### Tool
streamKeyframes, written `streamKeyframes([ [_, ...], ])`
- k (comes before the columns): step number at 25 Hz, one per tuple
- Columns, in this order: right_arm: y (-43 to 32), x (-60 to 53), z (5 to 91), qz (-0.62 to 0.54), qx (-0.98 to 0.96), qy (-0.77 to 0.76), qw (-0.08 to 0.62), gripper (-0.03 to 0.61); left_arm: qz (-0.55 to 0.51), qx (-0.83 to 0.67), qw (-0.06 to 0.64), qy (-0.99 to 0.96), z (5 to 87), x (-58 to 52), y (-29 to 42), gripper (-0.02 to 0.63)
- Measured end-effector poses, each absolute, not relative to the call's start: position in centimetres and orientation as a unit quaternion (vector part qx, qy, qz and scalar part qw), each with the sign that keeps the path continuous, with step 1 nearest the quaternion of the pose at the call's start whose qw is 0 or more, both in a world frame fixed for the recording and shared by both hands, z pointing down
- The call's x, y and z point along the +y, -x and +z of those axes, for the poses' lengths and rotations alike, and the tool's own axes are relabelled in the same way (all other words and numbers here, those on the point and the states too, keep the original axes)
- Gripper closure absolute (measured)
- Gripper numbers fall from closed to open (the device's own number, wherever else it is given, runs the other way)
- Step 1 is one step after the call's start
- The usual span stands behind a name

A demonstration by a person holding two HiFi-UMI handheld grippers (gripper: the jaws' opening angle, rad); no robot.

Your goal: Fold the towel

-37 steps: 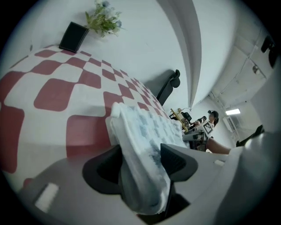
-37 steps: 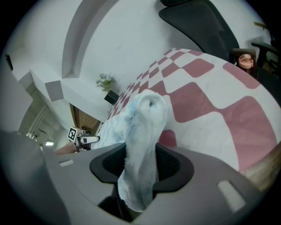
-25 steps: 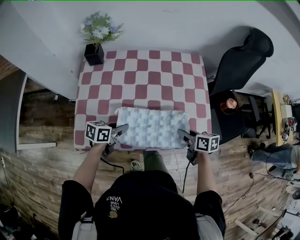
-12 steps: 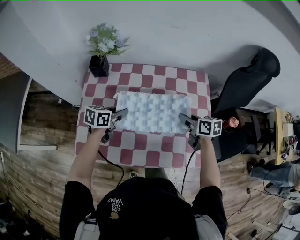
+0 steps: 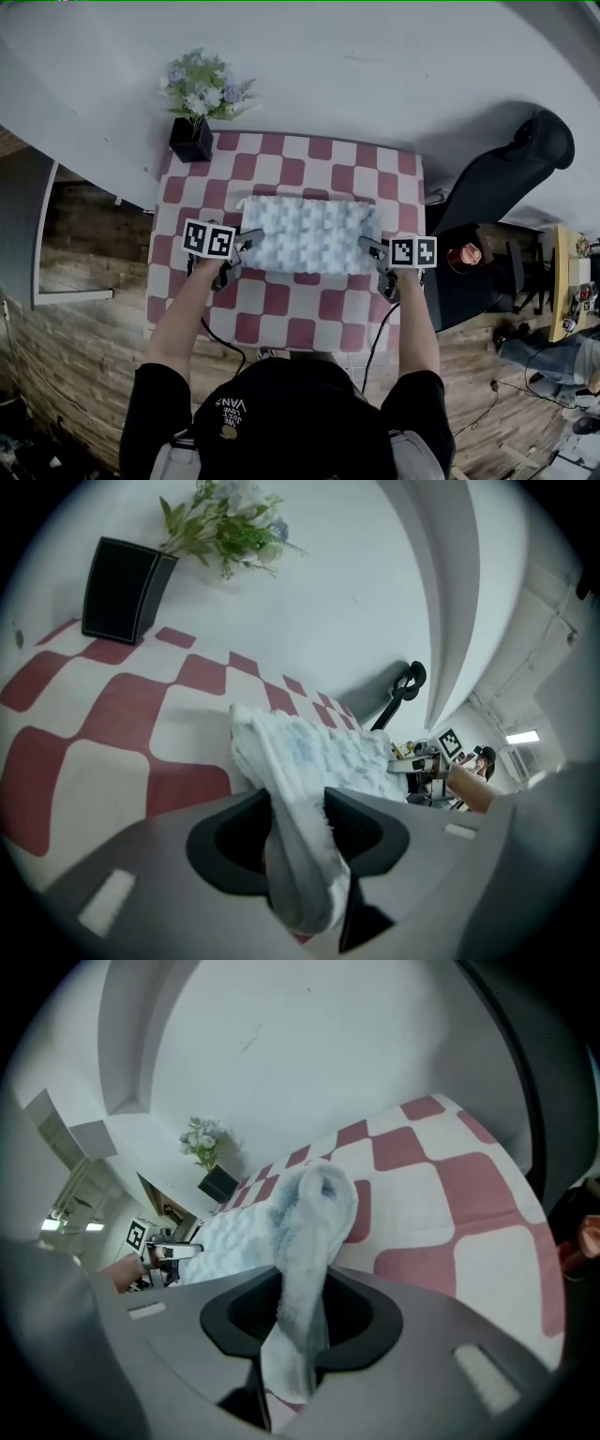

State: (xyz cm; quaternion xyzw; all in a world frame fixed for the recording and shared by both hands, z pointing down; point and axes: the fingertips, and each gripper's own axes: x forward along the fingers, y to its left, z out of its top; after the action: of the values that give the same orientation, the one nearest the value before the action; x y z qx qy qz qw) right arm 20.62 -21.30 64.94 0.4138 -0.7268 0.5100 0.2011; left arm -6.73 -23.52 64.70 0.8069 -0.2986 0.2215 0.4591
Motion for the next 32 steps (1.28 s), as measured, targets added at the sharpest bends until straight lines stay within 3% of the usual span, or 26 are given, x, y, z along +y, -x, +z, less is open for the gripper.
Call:
streamKeyframes([
  [3,-21.9,-20.7,66.0,0.518,-0.706,-0.438,0.204,0.405,0.218,-0.319,0.457,-0.801,65.1,-23.5,7.8,0.413],
  [6,-23.9,-20.3,65.7,0.525,-0.69,-0.472,0.162,0.309,0.202,-0.328,0.459,-0.8,65.0,-23.1,8.7,0.4],
  [9,-25.2,-18.8,65.2,0.536,-0.673,-0.497,0.118,0.302,0.183,-0.346,0.452,-0.801,64.3,-23.1,9.9,0.348],
  [12,-25.3,-16.7,64.7,0.552,-0.652,-0.516,0.065,0.302,0.158,-0.383,0.413,-0.811,62.3,-23.6,11.4,0.342],
  [20,-23.8,-14.1,63.8,0.579,-0.586,-0.56,-0.085,0.269,0.239,-0.38,0.185,-0.874,60.3,-20.0,9.7,0.342],
  [27,-22.4,-13.5,65.5,0.61,-0.52,-0.584,-0.128,0.253,0.324,-0.3,0.069,-0.895,61.7,-16.8,6.0,0.342],
  [32,-22.3,-14.8,66.3,0.627,-0.483,-0.589,-0.162,0.268,0.337,-0.323,0.016,-0.884,60.5,-17.0,6.6,0.342],
])
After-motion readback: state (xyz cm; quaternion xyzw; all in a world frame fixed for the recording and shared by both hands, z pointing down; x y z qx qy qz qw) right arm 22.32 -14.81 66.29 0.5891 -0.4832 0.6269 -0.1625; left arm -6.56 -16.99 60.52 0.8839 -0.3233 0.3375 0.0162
